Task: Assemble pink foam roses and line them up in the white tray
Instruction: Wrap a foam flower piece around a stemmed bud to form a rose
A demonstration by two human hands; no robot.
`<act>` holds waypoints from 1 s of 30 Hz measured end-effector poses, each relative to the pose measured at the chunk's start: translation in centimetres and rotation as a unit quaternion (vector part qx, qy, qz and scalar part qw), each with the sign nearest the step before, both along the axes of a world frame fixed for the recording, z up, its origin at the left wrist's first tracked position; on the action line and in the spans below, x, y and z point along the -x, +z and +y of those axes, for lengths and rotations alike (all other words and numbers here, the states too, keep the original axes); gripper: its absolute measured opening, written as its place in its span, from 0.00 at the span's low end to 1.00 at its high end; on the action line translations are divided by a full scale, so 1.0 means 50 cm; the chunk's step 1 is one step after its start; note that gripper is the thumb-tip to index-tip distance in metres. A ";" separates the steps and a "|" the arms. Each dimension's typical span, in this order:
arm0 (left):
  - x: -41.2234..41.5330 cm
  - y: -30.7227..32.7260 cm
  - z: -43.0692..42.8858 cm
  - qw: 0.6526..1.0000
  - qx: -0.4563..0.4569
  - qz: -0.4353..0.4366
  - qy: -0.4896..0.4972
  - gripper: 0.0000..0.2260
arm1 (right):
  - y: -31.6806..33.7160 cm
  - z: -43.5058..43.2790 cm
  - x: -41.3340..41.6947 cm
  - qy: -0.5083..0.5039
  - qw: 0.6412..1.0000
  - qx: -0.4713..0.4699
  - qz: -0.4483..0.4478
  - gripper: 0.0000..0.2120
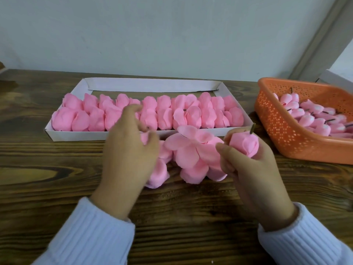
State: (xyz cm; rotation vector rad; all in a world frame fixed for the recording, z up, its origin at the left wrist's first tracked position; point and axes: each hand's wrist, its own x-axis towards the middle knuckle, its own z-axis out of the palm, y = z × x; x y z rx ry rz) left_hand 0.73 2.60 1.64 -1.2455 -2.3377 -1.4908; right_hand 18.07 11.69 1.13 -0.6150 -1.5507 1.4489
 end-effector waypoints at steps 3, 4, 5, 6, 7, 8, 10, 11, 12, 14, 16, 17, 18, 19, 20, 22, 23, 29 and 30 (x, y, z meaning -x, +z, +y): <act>0.039 0.003 -0.009 0.974 0.199 0.059 0.095 0.13 | -0.002 0.001 -0.002 -0.002 1.000 0.014 -0.003 0.04; 0.043 0.004 -0.011 0.961 0.248 0.060 0.110 0.12 | -0.003 0.000 -0.002 0.001 1.000 0.017 -0.006 0.03; 0.044 0.004 -0.013 0.950 0.283 0.055 0.117 0.12 | -0.003 0.000 -0.003 0.004 1.000 0.020 -0.008 0.03; 0.044 0.004 -0.016 0.943 0.306 0.053 0.118 0.11 | -0.004 0.000 -0.003 0.005 1.000 0.021 -0.010 0.03; 0.043 0.004 -0.018 0.939 0.318 0.059 0.118 0.10 | -0.004 -0.001 -0.004 0.005 1.000 0.021 -0.013 0.03; 0.044 0.002 -0.019 0.936 0.323 0.070 0.120 0.09 | -0.005 -0.001 -0.004 0.004 1.000 0.022 -0.016 0.03; 0.046 0.003 -0.022 0.934 0.320 0.096 0.128 0.08 | -0.005 0.000 -0.004 0.004 1.000 0.022 -0.022 0.03; 0.045 0.004 -0.024 0.933 0.318 0.105 0.130 0.08 | -0.005 0.000 -0.004 0.004 0.999 0.022 -0.024 0.03; 0.045 0.006 -0.026 0.934 0.315 0.109 0.129 0.07 | -0.006 0.000 -0.003 0.004 0.999 0.022 -0.025 0.03; 0.045 0.009 -0.028 0.937 0.310 0.108 0.121 0.07 | -0.006 0.000 -0.004 0.005 0.999 0.023 -0.025 0.03; 0.045 0.010 -0.029 0.941 0.303 0.102 0.113 0.06 | -0.005 -0.001 -0.003 0.010 0.999 0.025 -0.025 0.03; 0.046 0.010 -0.029 0.942 0.300 0.099 0.111 0.06 | -0.005 -0.002 -0.003 0.013 0.999 0.027 -0.025 0.03; 0.047 0.010 -0.030 0.943 0.299 0.098 0.112 0.06 | -0.005 -0.002 -0.003 0.014 0.999 0.028 -0.028 0.03; 0.047 0.010 -0.030 0.942 0.298 0.098 0.116 0.06 | -0.004 -0.002 -0.004 0.015 0.999 0.028 -0.031 0.03; 0.047 0.010 -0.030 0.941 0.298 0.101 0.122 0.06 | -0.004 -0.002 -0.004 0.015 0.999 0.028 -0.033 0.04; 0.047 0.009 -0.029 0.936 0.304 0.111 0.141 0.06 | -0.003 -0.003 -0.005 0.012 0.999 0.025 -0.037 0.06; 0.047 0.009 -0.028 0.932 0.309 0.116 0.151 0.06 | -0.002 -0.004 -0.005 0.010 0.999 0.026 -0.039 0.06; 0.047 0.006 -0.027 0.928 0.297 0.123 0.189 0.04 | -0.001 -0.004 -0.004 0.005 0.999 0.036 -0.040 0.05; 0.047 0.005 -0.027 0.930 0.287 0.122 0.194 0.05 | -0.001 -0.005 -0.005 0.005 0.999 0.037 -0.038 0.05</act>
